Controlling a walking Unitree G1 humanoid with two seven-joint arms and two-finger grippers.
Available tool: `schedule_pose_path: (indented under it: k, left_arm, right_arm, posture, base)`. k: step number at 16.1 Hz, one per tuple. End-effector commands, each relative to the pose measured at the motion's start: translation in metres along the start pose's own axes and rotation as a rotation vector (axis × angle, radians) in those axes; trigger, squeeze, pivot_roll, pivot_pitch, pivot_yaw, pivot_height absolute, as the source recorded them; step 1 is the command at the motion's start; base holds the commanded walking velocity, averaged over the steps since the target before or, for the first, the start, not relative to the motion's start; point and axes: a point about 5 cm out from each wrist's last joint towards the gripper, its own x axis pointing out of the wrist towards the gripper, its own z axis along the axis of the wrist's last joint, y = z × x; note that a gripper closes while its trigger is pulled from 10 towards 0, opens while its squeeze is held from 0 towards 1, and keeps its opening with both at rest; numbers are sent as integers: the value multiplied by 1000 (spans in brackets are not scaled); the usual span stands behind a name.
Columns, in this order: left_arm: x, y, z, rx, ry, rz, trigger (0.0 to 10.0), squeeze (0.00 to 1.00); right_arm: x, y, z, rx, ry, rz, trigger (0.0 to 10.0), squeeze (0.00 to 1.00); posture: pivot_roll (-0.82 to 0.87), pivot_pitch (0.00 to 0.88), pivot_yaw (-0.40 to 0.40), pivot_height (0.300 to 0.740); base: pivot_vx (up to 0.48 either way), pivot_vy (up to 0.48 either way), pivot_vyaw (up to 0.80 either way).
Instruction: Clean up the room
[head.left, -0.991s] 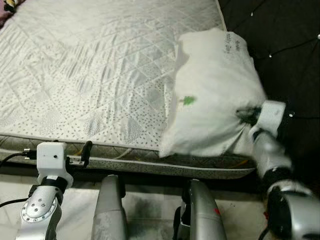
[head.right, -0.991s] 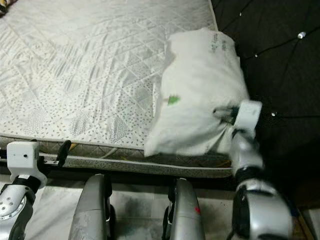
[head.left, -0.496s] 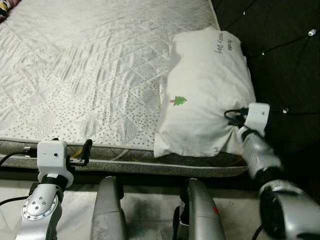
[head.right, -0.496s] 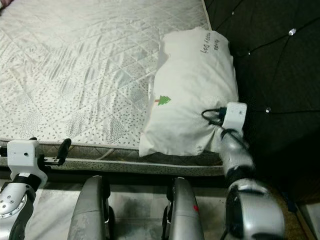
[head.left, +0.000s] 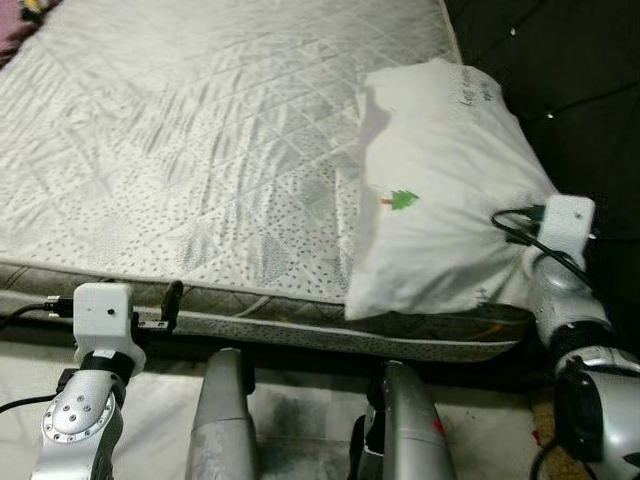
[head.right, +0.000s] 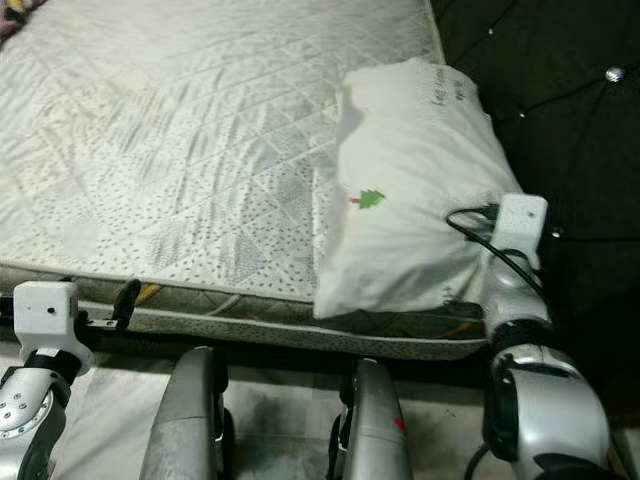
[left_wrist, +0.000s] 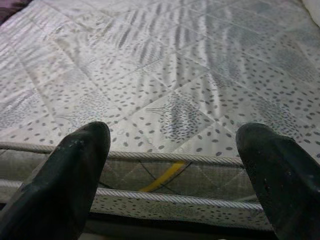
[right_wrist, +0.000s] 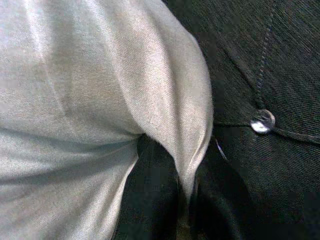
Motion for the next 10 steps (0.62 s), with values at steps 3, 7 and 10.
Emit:
schedule_pose_path:
  k: [3,7,10]
  left_arm:
    - [0,0,-1,3,7,-7,10000,0]
    - [0,0,-1,0,6,-8,10000,0]
    - [-1,-3,-2,-6,14,-23,10000,0]
  right_arm:
    - [0,-44,-7,-20,-1,-159,0,0]
    - [-5,-54,-24,-66,30,-183,0,0]
    - [-9,-41,-33,-58,35,-109,0,0]
  posture:
    - [160,118,-46,605]
    - [158,120,-50,605]
    - [155,124,-51,605]
  base:
    - [0,0,0]
    - [0,0,0]
    - [0,0,0]
